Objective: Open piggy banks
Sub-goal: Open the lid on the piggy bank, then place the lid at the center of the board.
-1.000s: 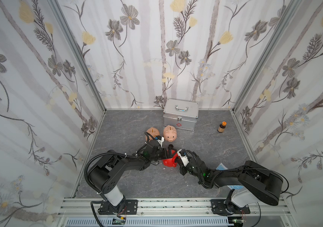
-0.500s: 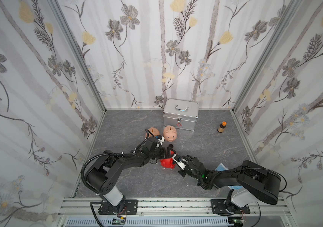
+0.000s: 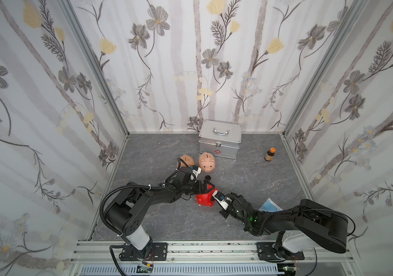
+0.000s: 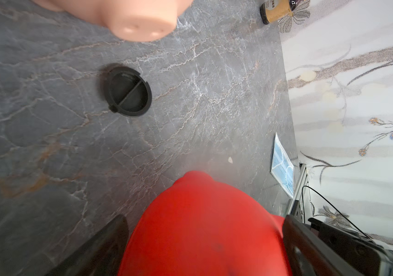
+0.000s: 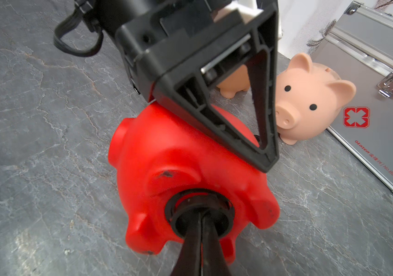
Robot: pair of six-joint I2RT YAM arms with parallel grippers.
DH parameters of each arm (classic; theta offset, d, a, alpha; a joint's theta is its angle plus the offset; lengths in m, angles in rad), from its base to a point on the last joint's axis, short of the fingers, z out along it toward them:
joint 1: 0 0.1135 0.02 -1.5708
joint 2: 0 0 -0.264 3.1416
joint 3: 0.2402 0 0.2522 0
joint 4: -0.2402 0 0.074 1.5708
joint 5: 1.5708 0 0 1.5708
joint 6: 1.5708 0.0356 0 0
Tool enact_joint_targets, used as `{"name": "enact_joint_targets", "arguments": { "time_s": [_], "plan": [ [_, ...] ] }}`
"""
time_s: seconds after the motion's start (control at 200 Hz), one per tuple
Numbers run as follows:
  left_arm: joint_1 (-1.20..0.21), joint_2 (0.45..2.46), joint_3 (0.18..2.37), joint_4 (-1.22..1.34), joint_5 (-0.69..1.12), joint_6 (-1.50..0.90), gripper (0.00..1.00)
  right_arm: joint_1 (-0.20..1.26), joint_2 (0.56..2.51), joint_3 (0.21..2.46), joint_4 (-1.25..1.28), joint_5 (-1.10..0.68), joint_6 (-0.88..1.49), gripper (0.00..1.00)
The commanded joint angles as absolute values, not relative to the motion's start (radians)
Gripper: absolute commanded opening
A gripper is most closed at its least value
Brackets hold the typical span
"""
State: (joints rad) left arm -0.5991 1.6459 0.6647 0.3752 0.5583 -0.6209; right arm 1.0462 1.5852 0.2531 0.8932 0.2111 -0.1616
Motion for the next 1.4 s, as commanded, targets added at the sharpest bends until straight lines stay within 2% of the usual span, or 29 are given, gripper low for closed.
{"name": "enact_joint_targets", "arguments": {
  "time_s": [0.0, 0.215, 0.35, 0.575, 0.764, 0.894, 1.099, 1.399],
  "plan": [
    [-0.6, 1.649, 0.657, 0.239, 0.552, -0.604, 1.0, 1.058, 1.562, 0.243, 0.96, 0.225, -0.132, 0.0],
    [-0.599, 1.642, 0.654, 0.242, 0.551, -0.607, 1.0, 1.104, 1.532, 0.21, 0.943, 0.258, -0.071, 0.0],
    [-0.598, 1.631, 0.65, 0.24, 0.536, -0.615, 1.0, 1.123, 1.407, 0.174, 0.899, 0.339, 0.055, 0.0],
    [-0.601, 1.606, 0.613, 0.27, 0.482, -0.649, 1.0, 1.121, 1.169, 0.215, 0.604, 0.457, 0.397, 0.0],
    [-0.623, 1.588, 0.579, 0.308, 0.401, -0.696, 1.0, 1.114, 1.159, 0.429, 0.055, 0.67, 0.751, 0.0],
    [-0.648, 1.552, 0.57, 0.31, 0.33, -0.727, 1.0, 1.063, 1.181, 0.522, -0.117, 0.541, 0.807, 0.0],
    [-0.686, 1.486, 0.575, 0.286, 0.238, -0.765, 1.0, 0.939, 1.208, 0.553, -0.184, 0.252, 0.826, 0.0],
    [-0.72, 1.442, 0.586, 0.261, 0.2, -0.788, 1.0, 0.867, 1.336, 0.587, -0.294, 0.157, 0.84, 0.0]
  ]
}}
